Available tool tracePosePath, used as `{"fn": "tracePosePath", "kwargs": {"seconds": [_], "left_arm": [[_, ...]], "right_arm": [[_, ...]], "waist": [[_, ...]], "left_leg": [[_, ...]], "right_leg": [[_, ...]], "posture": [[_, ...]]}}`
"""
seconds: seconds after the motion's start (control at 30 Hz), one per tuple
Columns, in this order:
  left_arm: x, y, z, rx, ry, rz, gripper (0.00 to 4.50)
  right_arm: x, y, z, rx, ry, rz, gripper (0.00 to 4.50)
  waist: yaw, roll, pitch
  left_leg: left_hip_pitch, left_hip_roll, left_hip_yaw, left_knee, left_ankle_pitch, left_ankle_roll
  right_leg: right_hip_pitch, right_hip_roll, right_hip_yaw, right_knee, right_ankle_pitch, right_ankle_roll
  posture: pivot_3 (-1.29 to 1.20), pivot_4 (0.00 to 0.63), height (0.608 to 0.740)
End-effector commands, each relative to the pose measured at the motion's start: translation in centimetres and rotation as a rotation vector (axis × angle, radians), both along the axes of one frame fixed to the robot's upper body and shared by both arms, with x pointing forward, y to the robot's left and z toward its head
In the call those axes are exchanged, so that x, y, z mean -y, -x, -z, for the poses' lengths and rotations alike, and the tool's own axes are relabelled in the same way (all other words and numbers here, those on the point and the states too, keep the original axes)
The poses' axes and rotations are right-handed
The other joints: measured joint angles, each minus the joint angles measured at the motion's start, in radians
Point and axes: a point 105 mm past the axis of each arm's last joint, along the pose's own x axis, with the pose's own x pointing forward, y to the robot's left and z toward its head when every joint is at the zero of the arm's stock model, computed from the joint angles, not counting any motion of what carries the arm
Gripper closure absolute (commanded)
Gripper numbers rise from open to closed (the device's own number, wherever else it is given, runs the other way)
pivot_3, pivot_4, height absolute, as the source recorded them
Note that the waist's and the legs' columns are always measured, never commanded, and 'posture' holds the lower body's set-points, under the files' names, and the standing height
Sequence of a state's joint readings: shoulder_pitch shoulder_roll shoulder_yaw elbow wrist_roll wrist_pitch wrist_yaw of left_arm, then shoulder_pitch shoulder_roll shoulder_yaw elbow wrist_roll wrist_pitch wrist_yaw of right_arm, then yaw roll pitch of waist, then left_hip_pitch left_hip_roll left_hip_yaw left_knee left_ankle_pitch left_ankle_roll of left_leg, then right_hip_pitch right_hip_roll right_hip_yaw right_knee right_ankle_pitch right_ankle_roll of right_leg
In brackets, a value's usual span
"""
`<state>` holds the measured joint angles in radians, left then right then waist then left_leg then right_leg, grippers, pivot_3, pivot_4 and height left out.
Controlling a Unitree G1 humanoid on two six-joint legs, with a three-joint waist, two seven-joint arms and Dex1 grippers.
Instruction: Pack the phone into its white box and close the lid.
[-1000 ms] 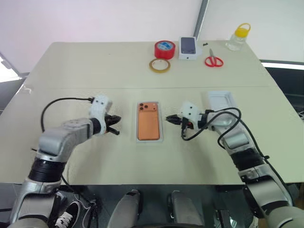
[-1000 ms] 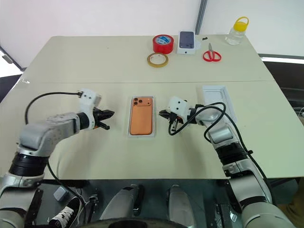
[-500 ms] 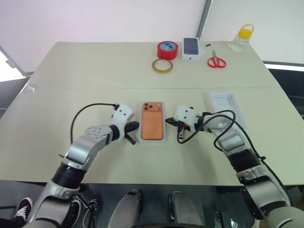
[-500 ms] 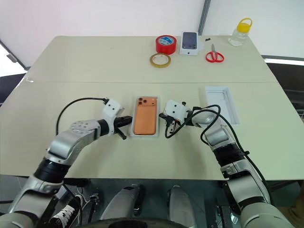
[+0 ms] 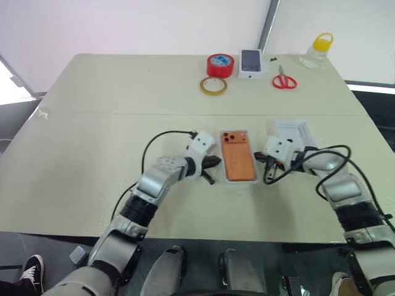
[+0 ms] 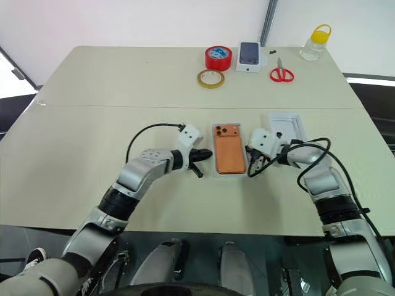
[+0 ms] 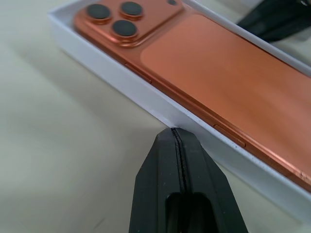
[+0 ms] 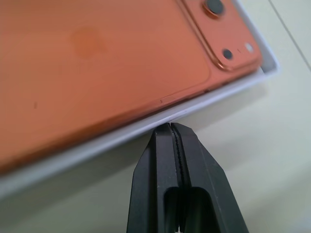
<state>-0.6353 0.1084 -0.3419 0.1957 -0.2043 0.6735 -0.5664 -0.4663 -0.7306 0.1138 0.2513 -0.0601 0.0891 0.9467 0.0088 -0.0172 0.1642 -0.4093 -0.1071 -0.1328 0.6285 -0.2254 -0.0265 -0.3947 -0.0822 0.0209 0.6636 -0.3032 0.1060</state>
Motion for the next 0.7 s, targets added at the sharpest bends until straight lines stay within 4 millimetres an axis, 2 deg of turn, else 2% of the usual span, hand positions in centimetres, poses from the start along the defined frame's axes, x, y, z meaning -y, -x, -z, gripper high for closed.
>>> {"fn": "tracePosePath", "kwargs": {"seconds": [0.03,0.3,0.5,0.7], "left_arm": [[3.2,0.6,-2.2,0.079,0.054,0.117,4.5],[1.7,-0.7,-1.9,0.099,0.029,0.075,4.5],[1.1,-0.7,-1.7,0.098,0.025,0.055,4.5],[-0.6,-0.9,-1.2,0.114,0.0,0.011,4.5]], "right_arm": [[-1.0,0.1,-1.2,0.041,-0.032,-0.05,4.49],[-0.9,0.4,-0.8,0.033,-0.016,-0.05,4.49],[-1.1,-0.1,-1.0,0.052,0.003,-0.06,4.49],[-0.3,-0.2,-1.1,0.057,0.028,-0.049,4.49]], "waist": [[-0.004,0.0,0.0],[-0.018,0.0,0.0],[-0.023,0.0,0.0],[-0.024,0.001,0.0]], "left_leg": [[0.0,0.0,0.0,0.0,0.0,0.0],[0.0,0.001,0.0,0.001,0.0,0.0],[0.0,0.001,0.0,0.001,0.0,0.0],[0.0,0.001,0.0,0.001,0.0,0.0]], "right_leg": [[0.0,0.0,0.0,0.0,0.0,0.0],[0.0,0.0,0.0,0.002,0.0,0.0],[0.0,0.001,0.0,0.002,0.0,0.0],[-0.001,0.001,0.001,0.002,0.0,0.0]], "posture": [[0.0,0.15,0.74],[0.0,0.15,0.74],[0.0,0.15,0.74],[0.0,0.15,0.74]]}}
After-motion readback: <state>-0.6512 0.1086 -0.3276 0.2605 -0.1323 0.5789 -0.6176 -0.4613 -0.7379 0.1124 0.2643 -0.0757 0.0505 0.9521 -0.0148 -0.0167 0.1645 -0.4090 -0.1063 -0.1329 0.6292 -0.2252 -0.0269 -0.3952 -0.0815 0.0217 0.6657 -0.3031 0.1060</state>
